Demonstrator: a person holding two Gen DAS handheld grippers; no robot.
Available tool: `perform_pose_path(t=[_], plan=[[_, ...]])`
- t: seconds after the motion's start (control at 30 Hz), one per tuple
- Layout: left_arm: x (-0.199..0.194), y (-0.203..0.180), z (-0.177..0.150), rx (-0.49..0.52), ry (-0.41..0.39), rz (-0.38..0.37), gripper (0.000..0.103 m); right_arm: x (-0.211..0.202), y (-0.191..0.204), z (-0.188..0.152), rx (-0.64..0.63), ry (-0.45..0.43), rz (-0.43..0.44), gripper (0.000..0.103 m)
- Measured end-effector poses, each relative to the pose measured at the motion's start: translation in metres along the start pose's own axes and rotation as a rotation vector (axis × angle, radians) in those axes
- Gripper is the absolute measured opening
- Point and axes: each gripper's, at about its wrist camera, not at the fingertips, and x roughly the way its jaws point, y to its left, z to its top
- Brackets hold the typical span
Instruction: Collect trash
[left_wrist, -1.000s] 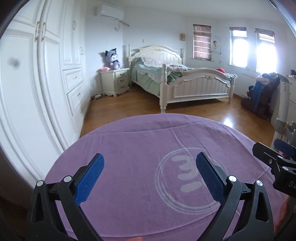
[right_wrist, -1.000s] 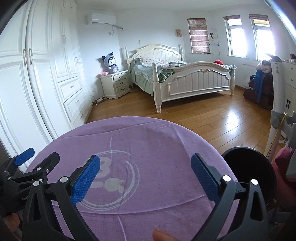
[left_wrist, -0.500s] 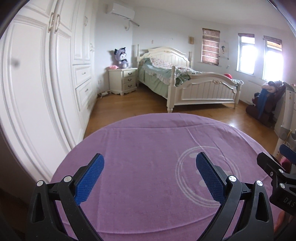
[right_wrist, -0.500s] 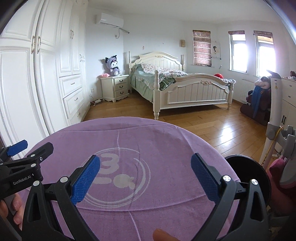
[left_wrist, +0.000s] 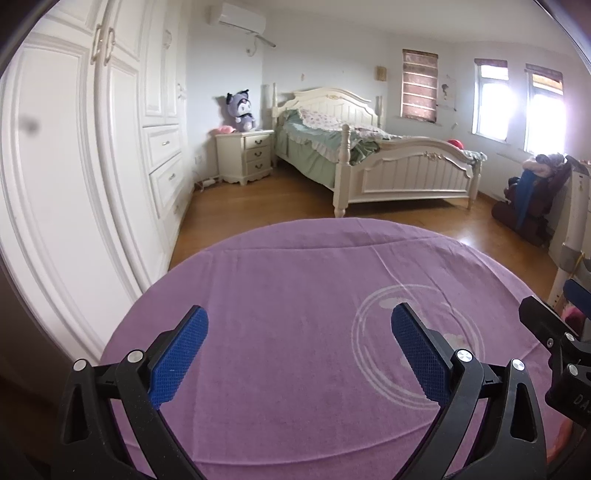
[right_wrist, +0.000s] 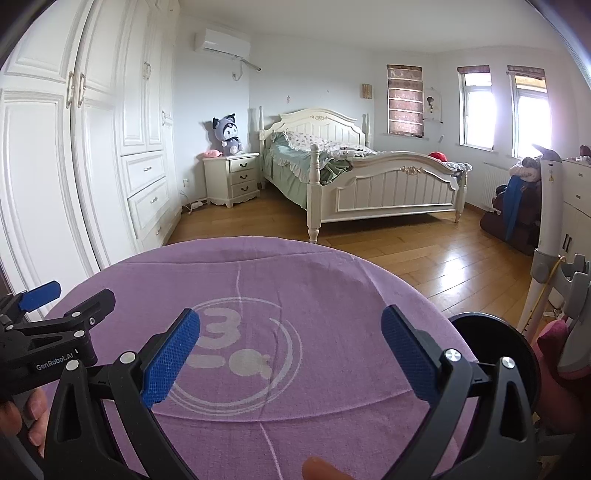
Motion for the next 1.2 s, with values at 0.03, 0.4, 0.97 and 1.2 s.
perform_pose_path(t=[0.03,0.4,0.97,1.2], plan=[[0.0003,-0.0005,0.0001,0.003,0.002,0.000,0.098,-0.0001,0.0001,0.0003,0.000,0.000,-0.001,0.097],[0.0004,-0.0057,-0.0021,0.009,0.015,-0.006,0.098,-0.0010,0.0037,-0.0003,-0.006,-0.007,0.005,0.097],[0.0040,-0.0061,-0.0007,0.012,0.021,-0.018,0.098,0.0005,0.0028,-0.0014,0.002,-0.012,0.013,0.097],[0.0020,-0.0062,0.0007,0.002,0.004,0.000,0.098,0.0004,0.0019,-0.0013,0.002,-0.013,0.013,0.097]])
